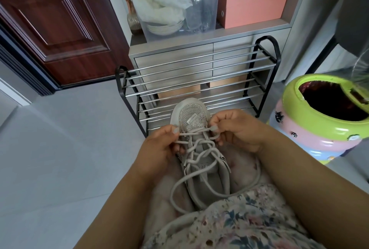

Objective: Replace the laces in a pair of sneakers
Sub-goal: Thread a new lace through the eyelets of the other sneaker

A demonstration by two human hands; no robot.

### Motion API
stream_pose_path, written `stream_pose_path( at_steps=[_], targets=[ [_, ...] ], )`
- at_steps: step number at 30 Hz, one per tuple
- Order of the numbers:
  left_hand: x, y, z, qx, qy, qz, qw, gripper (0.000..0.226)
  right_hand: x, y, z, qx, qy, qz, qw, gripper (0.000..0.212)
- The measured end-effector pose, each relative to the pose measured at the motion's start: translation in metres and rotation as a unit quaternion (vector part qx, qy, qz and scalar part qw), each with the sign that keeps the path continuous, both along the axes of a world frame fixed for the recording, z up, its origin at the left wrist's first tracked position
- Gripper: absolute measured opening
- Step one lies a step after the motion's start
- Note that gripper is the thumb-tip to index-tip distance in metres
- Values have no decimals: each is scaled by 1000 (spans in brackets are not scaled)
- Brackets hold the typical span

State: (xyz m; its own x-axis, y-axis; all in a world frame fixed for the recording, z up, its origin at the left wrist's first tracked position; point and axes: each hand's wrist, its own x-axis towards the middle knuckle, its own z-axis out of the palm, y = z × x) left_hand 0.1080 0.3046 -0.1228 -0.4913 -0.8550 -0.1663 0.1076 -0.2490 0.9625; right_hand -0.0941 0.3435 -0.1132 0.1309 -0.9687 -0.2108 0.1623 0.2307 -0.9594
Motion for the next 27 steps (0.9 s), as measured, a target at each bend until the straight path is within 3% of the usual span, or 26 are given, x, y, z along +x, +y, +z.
stream_pose_path(
  at_steps=[3, 9, 11, 13, 17, 23, 25, 27],
  targets=[
    [0, 1, -1, -2, -24, 19, 1000, 33, -1, 0, 1, 8, 10, -11, 1000, 31],
    [-3, -1, 5, -130, -171, 36, 976, 27, 0, 0, 6, -55, 202, -43, 977, 17],
    [-5, 4, 8, -192, -206, 55, 958, 10, 1, 3, 9, -88, 215, -63, 971, 19],
    [-5, 8, 10, -252, -236, 54, 937, 11, 2, 6, 14, -116, 249, -59, 960, 19],
    [-1, 10, 13, -356, -334, 13, 873, 17, 9, 7, 24, -122, 432, 15, 893, 10],
    [-6, 5, 19, -337, -402, -27, 851, 21, 23, 0, 35, -90, 580, 51, 808, 14],
    [-6, 2, 19, -326, -400, -55, 855, 22, 22, -2, 34, -89, 578, 72, 808, 10],
    [-4, 1, 21, -305, -369, -76, 875, 22, 14, -2, 32, -81, 527, 80, 842, 6]
  ],
)
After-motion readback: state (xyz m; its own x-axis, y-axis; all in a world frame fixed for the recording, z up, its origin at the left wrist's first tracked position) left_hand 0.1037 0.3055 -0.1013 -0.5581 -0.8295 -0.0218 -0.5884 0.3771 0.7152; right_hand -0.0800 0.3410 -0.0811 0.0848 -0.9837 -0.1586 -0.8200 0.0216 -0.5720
